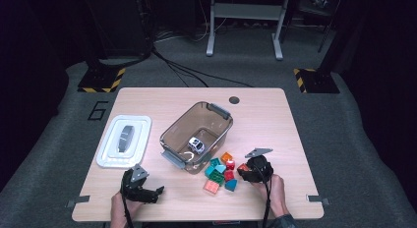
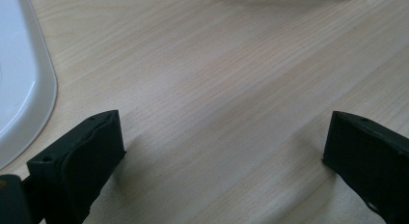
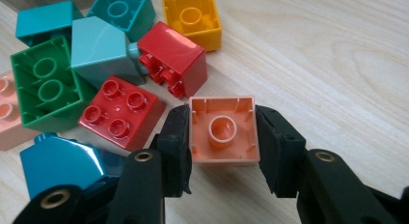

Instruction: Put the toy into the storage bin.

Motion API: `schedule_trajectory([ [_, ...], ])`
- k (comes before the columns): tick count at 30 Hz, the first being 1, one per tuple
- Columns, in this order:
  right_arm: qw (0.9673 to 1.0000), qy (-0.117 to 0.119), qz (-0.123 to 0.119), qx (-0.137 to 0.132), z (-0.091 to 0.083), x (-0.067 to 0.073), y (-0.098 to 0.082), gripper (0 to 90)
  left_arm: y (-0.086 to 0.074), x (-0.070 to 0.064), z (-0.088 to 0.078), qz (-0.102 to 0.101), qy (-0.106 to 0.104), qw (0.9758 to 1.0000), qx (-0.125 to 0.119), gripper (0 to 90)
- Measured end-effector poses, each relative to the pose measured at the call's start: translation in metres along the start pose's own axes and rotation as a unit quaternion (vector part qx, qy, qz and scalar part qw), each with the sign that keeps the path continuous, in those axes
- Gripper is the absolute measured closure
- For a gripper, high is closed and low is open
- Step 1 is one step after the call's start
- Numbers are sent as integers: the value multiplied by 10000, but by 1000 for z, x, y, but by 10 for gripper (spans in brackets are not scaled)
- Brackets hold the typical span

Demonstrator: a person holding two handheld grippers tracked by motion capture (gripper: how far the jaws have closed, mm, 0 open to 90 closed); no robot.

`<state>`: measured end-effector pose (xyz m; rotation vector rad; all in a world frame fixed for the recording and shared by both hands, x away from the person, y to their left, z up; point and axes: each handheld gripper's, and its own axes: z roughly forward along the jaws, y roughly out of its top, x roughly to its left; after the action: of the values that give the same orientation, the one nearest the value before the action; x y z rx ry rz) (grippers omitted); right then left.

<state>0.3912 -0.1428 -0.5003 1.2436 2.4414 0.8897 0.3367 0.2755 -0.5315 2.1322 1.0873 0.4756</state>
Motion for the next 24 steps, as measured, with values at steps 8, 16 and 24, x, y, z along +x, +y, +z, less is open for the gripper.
schedule_trajectory([
  [8, 9998, -53, 50, -179, -9, -2, 2, 587, 1, 0, 0, 16, 30, 10000, -4, 2],
  [16, 9995, -112, 45, -304, -18, -8, 11, 587, 2, -2, 2, 1, 7, 10000, 4, 2],
  [24, 9991, -120, 74, -409, -25, -14, 22, 587, 2, -3, 2, -30, 14, 10000, -3, 2],
])
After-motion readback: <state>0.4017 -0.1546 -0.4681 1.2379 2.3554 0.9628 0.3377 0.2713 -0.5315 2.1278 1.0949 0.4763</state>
